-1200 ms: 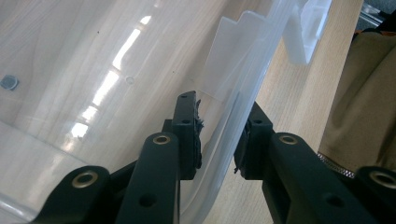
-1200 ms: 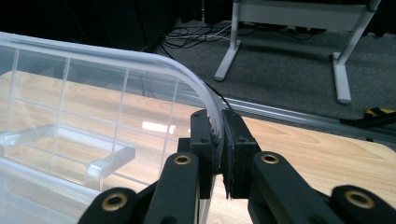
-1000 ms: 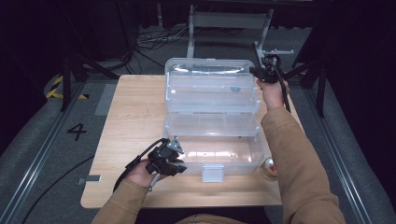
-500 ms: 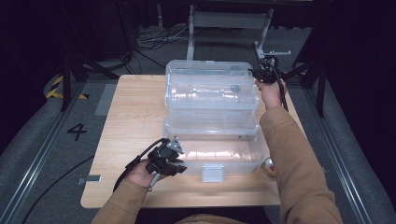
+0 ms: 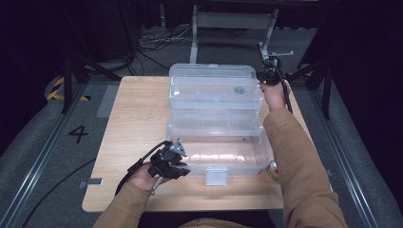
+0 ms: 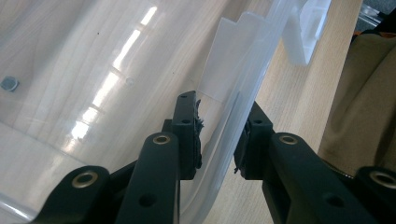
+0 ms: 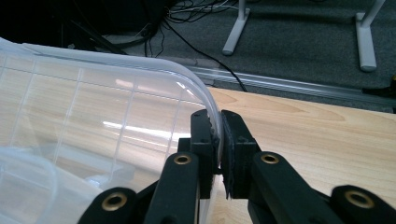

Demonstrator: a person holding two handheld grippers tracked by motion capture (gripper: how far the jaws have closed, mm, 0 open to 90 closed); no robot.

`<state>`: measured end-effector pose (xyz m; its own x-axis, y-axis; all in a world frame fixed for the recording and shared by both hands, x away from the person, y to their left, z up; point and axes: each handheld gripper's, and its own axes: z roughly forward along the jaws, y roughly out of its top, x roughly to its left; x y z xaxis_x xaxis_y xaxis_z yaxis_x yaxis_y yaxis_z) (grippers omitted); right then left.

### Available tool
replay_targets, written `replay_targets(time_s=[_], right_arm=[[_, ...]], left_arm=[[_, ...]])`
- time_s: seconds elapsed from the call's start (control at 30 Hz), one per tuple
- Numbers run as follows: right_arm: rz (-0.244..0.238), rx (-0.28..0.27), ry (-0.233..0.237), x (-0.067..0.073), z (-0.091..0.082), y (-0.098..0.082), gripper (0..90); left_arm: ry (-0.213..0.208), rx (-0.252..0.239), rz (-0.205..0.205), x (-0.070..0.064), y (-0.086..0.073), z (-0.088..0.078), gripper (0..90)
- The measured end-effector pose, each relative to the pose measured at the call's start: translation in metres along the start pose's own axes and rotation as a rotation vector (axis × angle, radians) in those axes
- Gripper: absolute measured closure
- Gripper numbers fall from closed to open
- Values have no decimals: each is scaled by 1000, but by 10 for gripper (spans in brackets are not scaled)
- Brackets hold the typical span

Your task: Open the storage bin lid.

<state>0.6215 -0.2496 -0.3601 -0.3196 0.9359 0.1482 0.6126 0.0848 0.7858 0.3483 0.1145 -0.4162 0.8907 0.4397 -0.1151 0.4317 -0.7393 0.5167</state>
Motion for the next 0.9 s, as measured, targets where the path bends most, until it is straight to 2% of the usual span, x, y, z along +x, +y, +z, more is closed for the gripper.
replay_targets(time_s=[0.9], right_arm=[[56,96,17,-8,21,-5,849]], left_arm=[[1,-1,-4,0,0,0,732]])
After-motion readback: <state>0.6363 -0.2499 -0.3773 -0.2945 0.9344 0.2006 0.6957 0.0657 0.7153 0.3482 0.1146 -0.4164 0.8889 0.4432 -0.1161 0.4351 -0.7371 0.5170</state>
